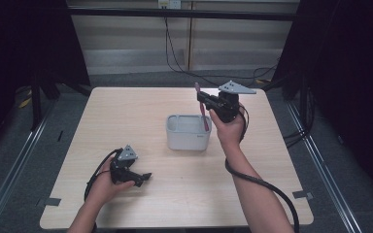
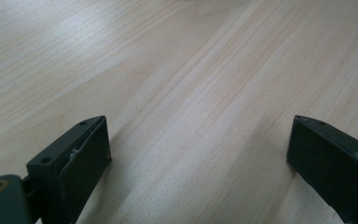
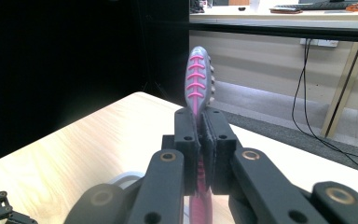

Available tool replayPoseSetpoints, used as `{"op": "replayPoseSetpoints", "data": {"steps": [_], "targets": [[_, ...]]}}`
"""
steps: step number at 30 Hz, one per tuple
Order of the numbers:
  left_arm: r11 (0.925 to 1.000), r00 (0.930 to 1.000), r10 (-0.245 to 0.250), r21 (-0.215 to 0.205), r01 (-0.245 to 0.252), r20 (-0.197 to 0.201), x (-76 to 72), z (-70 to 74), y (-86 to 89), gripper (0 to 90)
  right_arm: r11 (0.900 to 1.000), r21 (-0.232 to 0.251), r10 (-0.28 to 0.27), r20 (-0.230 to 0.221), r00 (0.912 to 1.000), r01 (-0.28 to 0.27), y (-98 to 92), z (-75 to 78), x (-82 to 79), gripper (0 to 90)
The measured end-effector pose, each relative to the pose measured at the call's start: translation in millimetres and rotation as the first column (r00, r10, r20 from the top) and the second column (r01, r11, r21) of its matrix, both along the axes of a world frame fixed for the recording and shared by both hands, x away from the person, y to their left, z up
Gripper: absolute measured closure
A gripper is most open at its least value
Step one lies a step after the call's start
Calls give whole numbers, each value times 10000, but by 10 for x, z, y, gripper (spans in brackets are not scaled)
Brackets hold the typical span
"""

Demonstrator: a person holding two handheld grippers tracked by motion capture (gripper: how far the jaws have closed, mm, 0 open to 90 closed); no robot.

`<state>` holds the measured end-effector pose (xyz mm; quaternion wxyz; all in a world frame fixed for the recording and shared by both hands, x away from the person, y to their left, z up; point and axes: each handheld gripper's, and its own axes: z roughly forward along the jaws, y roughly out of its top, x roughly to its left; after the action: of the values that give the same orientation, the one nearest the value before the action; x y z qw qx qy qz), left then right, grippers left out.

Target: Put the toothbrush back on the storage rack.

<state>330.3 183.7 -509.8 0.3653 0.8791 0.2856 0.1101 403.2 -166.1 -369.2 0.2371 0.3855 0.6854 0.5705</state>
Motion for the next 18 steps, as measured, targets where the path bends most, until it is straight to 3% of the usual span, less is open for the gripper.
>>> {"op": "replayPoseSetpoints", "data": {"steps": [18], "targets": [[10000, 10000, 9, -3, -9, 9, 0, -1, -1, 57, 9999, -135, -18, -258, 9997, 14, -71, -96, -53, 853]]}}
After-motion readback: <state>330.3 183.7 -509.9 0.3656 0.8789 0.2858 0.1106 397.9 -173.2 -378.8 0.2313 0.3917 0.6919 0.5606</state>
